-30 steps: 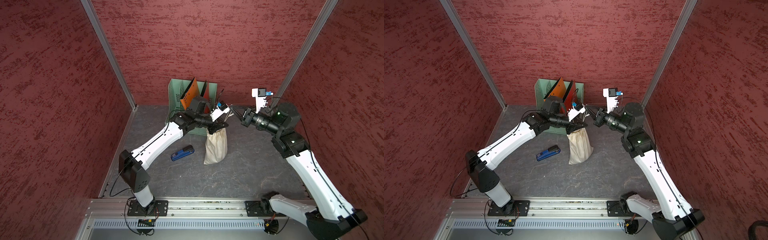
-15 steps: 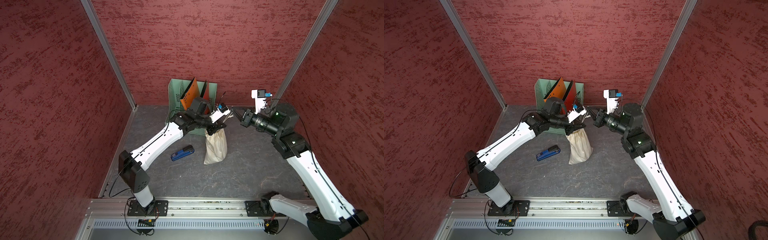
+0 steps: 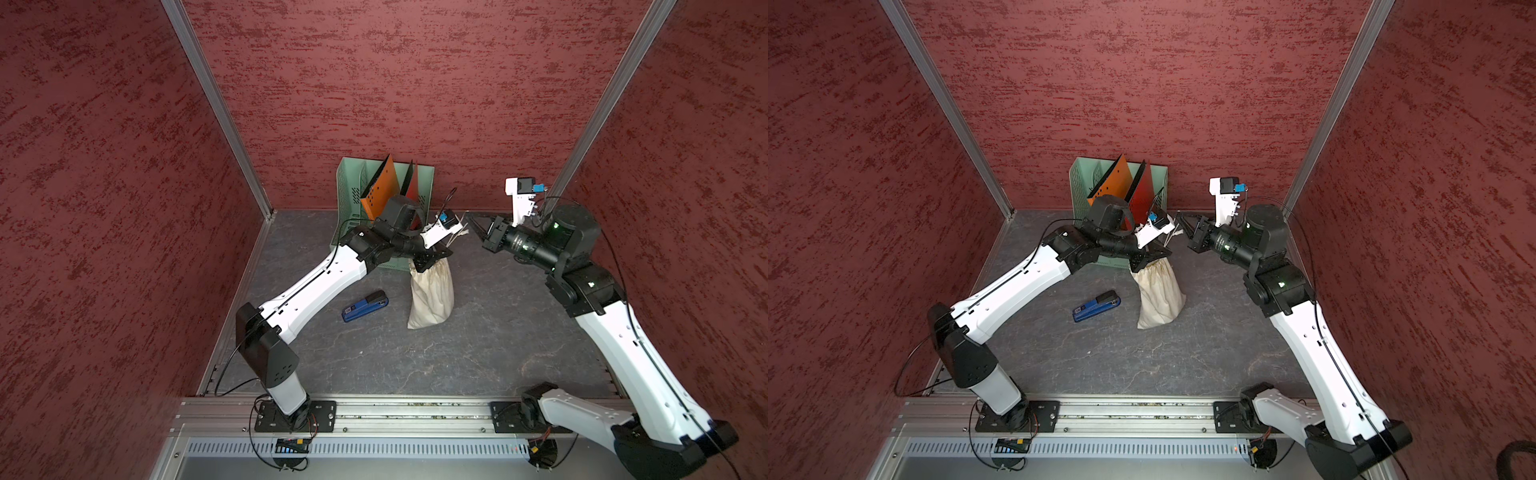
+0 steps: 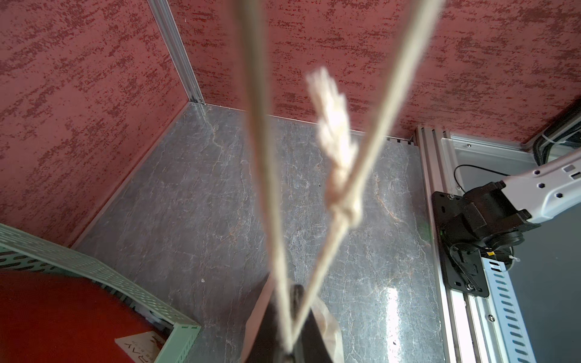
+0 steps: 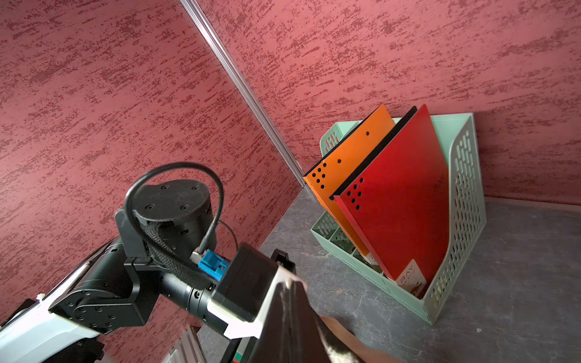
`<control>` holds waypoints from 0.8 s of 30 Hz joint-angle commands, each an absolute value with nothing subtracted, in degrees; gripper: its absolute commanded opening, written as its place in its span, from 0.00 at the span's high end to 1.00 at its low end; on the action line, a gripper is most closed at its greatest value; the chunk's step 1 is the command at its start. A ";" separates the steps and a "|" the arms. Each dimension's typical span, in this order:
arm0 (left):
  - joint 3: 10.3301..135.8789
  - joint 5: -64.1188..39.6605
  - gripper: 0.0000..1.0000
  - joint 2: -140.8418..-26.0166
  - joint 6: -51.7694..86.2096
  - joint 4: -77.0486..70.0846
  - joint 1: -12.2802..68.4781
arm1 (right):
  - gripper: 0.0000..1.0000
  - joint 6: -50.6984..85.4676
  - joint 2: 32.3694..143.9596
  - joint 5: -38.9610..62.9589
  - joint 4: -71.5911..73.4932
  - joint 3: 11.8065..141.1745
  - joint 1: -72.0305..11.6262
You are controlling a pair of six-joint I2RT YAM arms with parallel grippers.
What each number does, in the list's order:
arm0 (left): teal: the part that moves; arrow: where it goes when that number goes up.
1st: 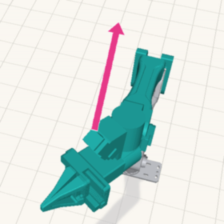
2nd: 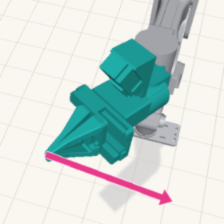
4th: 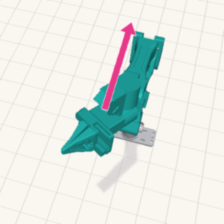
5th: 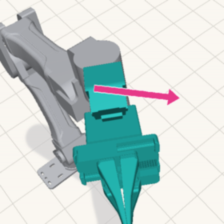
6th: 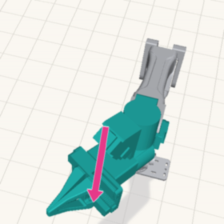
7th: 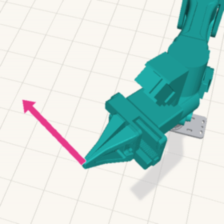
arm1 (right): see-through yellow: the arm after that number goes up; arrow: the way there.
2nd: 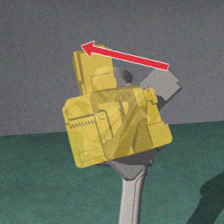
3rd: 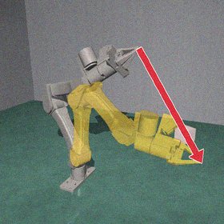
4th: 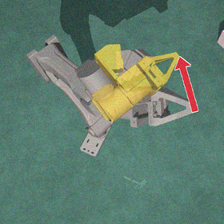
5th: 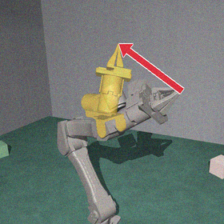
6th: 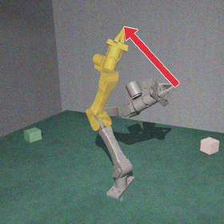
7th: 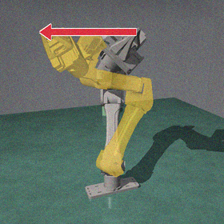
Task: Close the soil bag
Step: Frap the soil bag at the center of the board.
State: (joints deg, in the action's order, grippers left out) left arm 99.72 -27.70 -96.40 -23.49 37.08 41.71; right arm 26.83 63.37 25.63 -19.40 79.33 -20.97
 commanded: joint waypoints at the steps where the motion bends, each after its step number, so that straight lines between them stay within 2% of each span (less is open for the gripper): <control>1: 98.48 -22.47 0.91 -97.67 -25.39 48.55 41.31 | 1.00 27.64 61.11 22.82 -5.87 85.96 -20.78; 9: 98.09 -21.98 0.86 -97.55 -25.45 48.42 41.31 | 1.00 28.33 61.70 22.53 -5.10 87.19 -20.82; 24: 100.12 -16.36 0.87 -97.65 -28.88 53.21 41.57 | 1.00 26.08 62.00 19.84 -7.34 89.81 -20.83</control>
State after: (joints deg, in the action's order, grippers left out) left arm 101.38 -21.63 -96.31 -26.63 42.06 41.80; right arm 27.46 63.94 23.46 -19.44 83.13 -20.97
